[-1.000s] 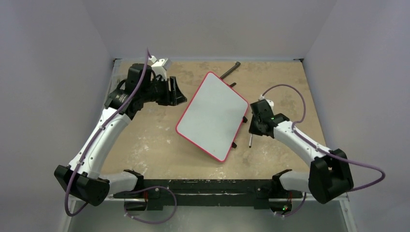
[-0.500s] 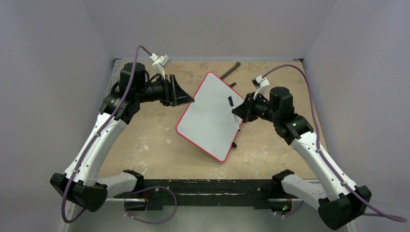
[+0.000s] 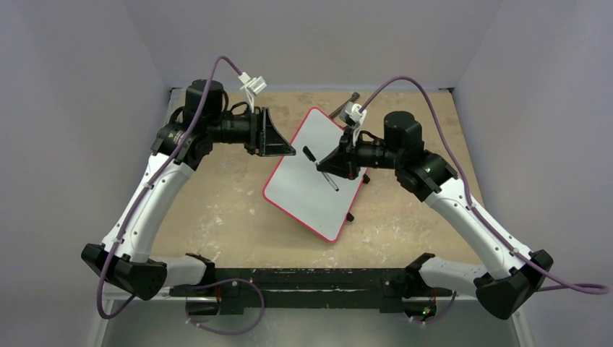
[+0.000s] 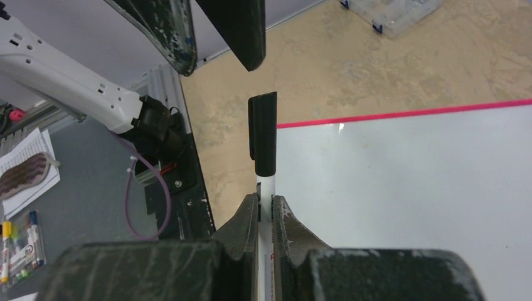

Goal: Write a sentence on the whiteboard
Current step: Pass from the right arm to the left

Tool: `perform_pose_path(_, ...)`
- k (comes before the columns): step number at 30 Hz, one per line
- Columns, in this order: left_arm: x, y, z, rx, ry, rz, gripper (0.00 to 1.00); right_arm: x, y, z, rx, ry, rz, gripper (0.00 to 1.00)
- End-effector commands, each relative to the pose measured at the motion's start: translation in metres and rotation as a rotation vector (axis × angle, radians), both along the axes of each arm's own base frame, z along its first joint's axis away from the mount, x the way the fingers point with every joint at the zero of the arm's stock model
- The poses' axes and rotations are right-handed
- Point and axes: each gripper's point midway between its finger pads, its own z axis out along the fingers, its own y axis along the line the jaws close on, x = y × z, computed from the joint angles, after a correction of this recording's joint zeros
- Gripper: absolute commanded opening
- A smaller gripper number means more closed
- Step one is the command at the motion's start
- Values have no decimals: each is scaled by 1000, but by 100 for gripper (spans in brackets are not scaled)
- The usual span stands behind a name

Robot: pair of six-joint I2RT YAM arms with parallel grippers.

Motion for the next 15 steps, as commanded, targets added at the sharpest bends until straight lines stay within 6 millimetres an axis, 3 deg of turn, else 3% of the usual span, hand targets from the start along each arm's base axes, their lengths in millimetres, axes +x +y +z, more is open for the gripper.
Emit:
perform_pose_path(1,-6,-1,9,0,-20,-42,47,-9,13,26,34,-98,93,0)
perform_pose_path(9,-2,-10,4,-13,-1,-57,49,-3,27,20,-36,-129,101,0)
perform_pose_path(15,0,-12,-8,26,3,-46,44,2,32,22,-61,-146,94,0)
